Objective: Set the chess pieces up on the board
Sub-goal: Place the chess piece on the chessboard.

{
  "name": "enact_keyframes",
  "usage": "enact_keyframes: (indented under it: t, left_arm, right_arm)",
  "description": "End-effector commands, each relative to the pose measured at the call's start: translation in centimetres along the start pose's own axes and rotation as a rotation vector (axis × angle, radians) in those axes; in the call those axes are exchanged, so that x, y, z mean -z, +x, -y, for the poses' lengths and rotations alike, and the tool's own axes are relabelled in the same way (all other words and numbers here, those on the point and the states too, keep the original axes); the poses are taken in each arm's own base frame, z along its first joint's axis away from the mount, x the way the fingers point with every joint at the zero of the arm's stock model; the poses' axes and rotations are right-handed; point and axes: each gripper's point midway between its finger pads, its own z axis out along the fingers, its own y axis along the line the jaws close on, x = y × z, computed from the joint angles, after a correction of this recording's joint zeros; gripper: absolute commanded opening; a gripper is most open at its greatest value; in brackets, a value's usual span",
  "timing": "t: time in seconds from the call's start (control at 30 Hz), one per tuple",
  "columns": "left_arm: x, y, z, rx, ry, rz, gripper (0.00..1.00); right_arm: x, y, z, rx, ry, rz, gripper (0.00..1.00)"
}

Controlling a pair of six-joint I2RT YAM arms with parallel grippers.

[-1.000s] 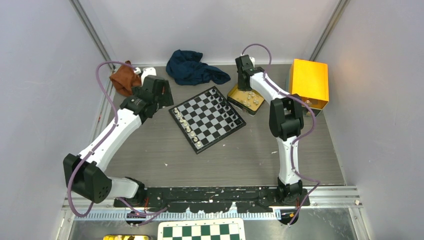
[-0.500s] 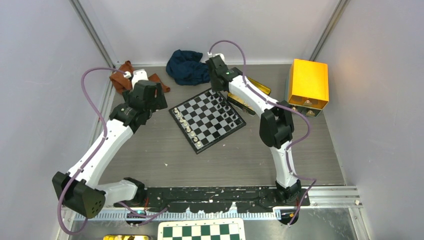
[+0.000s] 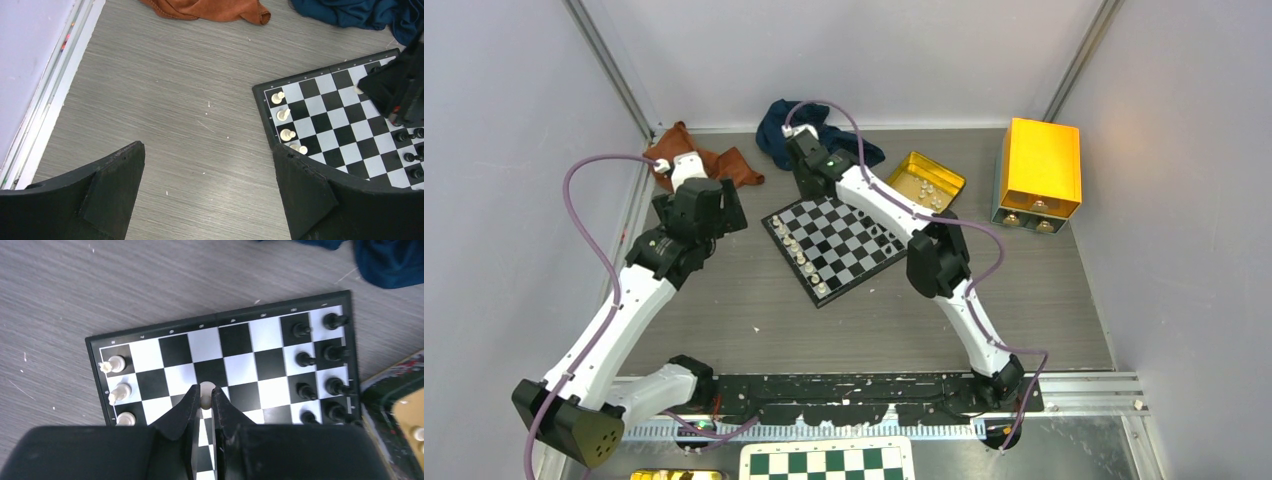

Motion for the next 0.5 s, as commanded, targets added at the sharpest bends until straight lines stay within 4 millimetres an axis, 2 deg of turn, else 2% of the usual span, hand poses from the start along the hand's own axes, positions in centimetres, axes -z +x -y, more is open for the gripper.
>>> enact_keyframes:
  t: [0.0, 0.2, 0.47]
  left_arm:
    - [0.6, -0.4, -0.7, 0.013, -0.008, 0.027, 1.0]
    - [0.8, 0.1, -0.9, 0.012, 0.0, 0.026, 1.0]
    - [0.7, 0.5, -0.5, 0.01, 0.02, 0.024, 1.0]
  right_arm:
    - [0.7, -1.1, -2.1, 0.004, -0.047, 0.026, 0.01]
    - [0.3, 0.1, -4.1, 0.029, -0.063, -0.002, 0.0]
    - [-0.6, 2.6, -5.7, 0.054, -0.067, -0.064, 0.01]
